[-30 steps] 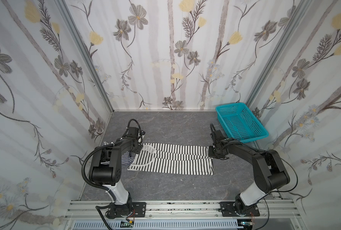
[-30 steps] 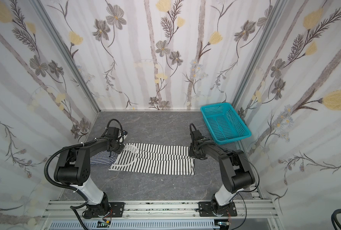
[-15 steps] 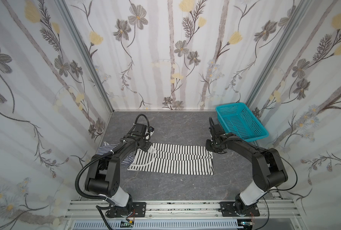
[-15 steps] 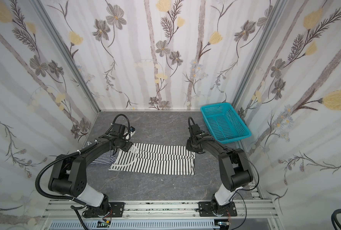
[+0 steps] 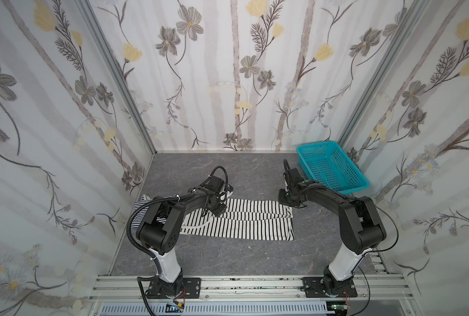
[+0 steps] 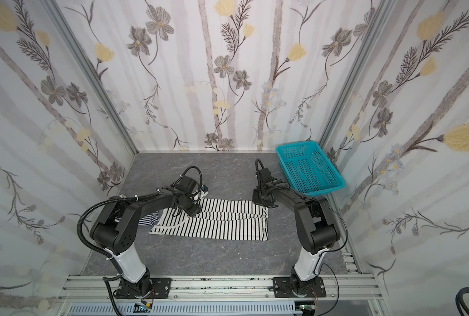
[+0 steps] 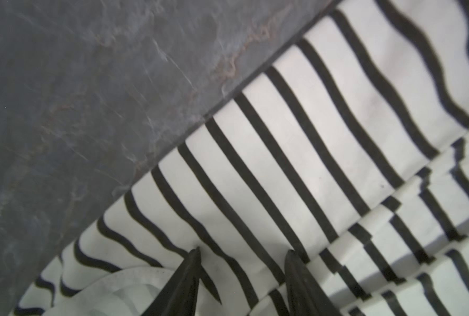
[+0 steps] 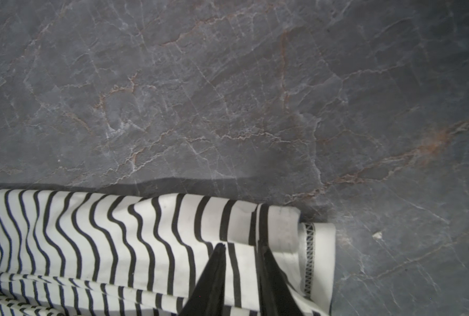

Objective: Fold and stack tank tops
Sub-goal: Rotate the tank top at the center of the table.

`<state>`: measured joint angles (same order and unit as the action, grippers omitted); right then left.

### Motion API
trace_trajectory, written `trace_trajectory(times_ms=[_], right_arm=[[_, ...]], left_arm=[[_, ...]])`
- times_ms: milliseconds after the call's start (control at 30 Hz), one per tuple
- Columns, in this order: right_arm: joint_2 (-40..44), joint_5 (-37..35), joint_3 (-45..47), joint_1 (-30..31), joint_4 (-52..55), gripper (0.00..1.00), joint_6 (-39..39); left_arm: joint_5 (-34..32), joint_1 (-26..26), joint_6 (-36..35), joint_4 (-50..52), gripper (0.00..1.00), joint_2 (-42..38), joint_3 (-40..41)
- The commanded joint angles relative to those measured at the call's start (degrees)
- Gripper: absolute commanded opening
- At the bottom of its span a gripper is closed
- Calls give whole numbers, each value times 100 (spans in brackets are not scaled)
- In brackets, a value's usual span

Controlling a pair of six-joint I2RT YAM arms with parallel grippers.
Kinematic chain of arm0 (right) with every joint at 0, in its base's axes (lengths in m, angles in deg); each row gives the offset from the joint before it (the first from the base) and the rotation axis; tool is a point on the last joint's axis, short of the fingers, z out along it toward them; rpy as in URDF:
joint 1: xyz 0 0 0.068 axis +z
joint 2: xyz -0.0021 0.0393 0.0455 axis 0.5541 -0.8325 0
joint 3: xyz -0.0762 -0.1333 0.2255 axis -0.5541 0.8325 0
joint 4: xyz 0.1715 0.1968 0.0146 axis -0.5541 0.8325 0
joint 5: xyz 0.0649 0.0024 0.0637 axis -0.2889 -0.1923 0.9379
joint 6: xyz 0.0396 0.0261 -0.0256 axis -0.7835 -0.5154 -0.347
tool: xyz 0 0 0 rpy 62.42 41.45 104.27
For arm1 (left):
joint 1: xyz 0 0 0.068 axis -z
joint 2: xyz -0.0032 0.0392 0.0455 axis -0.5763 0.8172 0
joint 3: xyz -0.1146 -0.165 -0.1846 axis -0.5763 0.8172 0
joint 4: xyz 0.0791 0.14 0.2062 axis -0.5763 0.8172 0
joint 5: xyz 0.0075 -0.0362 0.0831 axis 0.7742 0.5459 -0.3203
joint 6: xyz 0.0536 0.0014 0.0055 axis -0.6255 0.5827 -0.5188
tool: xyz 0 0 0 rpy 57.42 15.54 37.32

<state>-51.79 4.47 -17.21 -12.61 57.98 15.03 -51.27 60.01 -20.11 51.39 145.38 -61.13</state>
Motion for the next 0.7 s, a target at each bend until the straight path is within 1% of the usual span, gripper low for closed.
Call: trace_trajectory(times_ms=[0, 200, 367, 500, 667], right_arm=[[-161, 96, -91, 49, -243, 23, -67], [-368, -22, -69, 41, -200, 23, -68], [-309, -172, 126, 44, -78, 23, -115], [-84, -354, 481, 40, -46, 23, -150], [250, -383, 1016, 59, -123, 23, -272]], left_arm=[[-38, 23, -66, 129, 51, -111, 270], [-327, 23, -49, 111, 52, 29, 403], [-634, 23, -22, 111, 54, 330, 183], [-897, 25, -102, 120, 55, 767, -380], [-1058, 24, -429, 236, 56, 1459, -1424]])
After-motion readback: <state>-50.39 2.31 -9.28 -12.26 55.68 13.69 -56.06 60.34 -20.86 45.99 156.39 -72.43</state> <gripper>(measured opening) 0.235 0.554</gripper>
